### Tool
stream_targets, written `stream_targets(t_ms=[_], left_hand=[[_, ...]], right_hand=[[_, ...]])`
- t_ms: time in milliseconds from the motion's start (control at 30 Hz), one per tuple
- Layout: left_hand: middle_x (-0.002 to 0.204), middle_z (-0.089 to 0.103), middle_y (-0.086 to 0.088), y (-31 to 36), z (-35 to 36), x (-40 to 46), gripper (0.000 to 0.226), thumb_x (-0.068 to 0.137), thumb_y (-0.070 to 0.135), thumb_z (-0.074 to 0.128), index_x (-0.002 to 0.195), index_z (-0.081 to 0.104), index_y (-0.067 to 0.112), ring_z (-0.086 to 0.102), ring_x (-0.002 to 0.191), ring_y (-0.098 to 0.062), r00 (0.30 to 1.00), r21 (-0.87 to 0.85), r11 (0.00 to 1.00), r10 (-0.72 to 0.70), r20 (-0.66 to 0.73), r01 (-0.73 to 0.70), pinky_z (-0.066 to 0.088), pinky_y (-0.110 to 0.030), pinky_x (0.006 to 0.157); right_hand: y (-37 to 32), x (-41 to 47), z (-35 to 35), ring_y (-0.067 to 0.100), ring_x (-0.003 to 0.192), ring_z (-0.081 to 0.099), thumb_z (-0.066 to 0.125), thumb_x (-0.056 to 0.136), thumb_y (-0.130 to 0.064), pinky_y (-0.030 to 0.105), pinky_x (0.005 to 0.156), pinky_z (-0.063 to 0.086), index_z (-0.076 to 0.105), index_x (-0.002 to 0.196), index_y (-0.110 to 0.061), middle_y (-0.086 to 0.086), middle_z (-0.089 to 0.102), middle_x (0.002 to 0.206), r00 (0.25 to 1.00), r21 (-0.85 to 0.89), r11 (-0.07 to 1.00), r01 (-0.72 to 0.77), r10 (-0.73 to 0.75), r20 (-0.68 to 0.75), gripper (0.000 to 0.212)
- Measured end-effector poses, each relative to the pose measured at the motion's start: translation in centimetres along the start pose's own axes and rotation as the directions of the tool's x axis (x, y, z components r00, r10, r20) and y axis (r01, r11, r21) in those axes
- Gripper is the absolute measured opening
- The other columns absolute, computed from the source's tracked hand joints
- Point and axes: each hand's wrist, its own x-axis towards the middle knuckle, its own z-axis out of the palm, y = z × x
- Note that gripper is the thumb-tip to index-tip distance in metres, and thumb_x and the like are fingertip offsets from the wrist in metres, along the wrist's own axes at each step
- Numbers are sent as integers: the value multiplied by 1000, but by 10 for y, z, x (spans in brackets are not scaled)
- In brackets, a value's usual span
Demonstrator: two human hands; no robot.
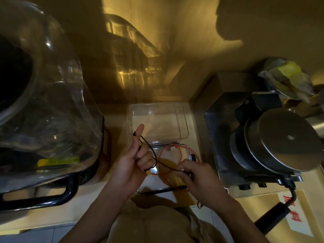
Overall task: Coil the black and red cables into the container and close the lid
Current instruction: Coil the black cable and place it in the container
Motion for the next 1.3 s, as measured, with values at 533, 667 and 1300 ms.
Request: stream_targets(t_ms=[533, 667, 1300], left_hand=[[58, 63, 0, -27, -5, -7, 39, 96, 21, 55, 131, 56, 39, 73, 69, -20, 977, 741, 648, 207, 50, -175, 56, -22, 72], [59, 62, 5, -30, -4, -7, 45, 100, 15, 53, 137, 49, 39, 60, 58, -3, 971, 873, 430, 165, 173, -229, 49, -16, 60], [47, 40, 12, -26, -12, -17, 37, 98, 48, 42, 76, 65, 31, 33, 40, 0, 975, 848, 519, -108, 193, -110, 28, -10, 43]], right_hand=[[-29, -2, 6, 9, 89, 68, 57, 91, -42, 35, 75, 54, 74, 103, -31, -10, 76, 99, 984, -52, 991, 121, -113, 135, 24], [-28, -3, 9, 9, 84, 69, 61, 86, -46, 37, 73, 54, 73, 96, -27, -9, 76, 93, 988, -5, 996, 94, -93, 126, 25], [-10, 0, -25, 2, 76, 65, 73, 87, -20, 22, 67, 53, 73, 87, -15, -13, 69, 82, 953, 87, 989, 119, -89, -290, 5]])
